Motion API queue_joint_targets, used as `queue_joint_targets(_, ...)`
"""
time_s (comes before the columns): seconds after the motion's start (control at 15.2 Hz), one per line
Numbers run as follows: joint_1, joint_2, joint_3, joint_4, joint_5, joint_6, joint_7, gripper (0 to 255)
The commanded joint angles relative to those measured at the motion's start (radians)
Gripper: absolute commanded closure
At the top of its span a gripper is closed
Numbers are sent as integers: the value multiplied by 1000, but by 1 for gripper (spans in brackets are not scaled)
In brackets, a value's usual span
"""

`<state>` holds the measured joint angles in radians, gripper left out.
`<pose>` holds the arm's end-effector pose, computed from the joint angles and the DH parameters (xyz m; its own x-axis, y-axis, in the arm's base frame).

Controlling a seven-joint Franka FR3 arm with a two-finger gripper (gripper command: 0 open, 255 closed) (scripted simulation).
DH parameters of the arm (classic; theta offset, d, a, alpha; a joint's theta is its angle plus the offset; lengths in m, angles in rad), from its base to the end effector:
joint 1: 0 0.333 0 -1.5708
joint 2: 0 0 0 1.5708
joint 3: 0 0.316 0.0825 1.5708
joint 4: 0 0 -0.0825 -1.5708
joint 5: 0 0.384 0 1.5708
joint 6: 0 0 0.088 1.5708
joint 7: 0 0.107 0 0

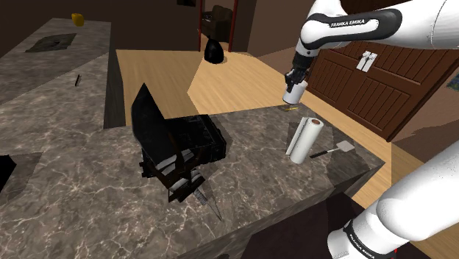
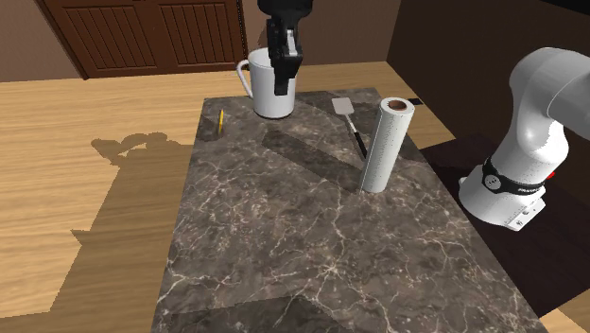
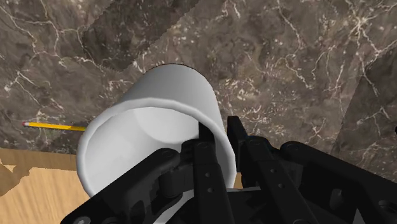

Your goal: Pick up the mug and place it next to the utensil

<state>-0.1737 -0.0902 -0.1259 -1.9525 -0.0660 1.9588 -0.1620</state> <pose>0.5172 -0.1663 0.5255 0.9900 -0.1121 0.0855 -0.1179 -0.9908 0.0665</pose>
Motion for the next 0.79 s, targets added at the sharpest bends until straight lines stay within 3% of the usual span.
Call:
queue_joint_targets(0.0, -19, -36, -22, -48, -4, 14, -40, 255)
queue_joint_targets(0.26, -58, -90, -72, -103, -12, 22, -125, 255)
queue_joint_targets(0.73, -63, -81, -81, -175, -14, 103, -132, 255)
